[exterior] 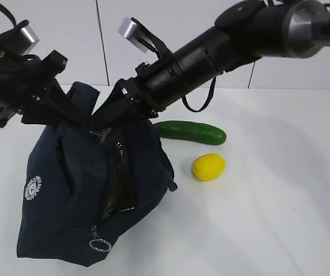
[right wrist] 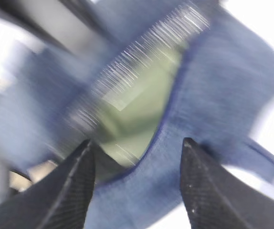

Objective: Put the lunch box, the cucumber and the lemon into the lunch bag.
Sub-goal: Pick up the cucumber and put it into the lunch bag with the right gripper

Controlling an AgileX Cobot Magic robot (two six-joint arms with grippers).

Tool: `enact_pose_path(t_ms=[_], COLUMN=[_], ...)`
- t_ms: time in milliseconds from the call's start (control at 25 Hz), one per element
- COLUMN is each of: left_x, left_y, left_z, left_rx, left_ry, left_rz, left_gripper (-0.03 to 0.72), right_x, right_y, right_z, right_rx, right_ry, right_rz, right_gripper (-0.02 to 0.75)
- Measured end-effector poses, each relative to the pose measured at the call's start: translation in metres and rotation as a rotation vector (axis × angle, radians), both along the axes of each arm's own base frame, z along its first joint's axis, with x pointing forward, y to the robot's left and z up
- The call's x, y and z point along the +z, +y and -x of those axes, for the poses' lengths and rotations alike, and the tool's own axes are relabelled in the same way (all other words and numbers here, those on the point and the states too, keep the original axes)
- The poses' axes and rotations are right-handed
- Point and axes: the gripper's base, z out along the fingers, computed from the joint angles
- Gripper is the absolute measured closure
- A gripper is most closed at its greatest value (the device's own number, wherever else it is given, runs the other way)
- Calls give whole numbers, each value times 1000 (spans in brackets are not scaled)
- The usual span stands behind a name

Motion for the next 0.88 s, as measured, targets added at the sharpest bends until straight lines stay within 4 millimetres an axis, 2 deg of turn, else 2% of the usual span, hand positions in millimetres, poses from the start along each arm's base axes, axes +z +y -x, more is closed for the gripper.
enact_pose_path(t_ms=[80,200,520,720,880], left_x=[-1,-1,-3,-3,-3], left_y=[10,18,21,22,22], left_z=[-4,-6,-5,-5,-5], left_rx=[29,46,31,24,24], left_ry=[-5,-4,-3,-7,-7], left_rz=[-10,-18,-45,-56,-58], left_gripper=[682,682,683,683,683], right_x=[12,16,6,9,27], right_y=[-1,-6,-24,-35,-40], right_z=[0,-4,-11,-18,-18], right_rx=[35,45,-36,-135,-169], right_ry=[-35,-79,-71,23,42], right_rz=[54,160,445,424,338], right_gripper=[288,285,284,284,284])
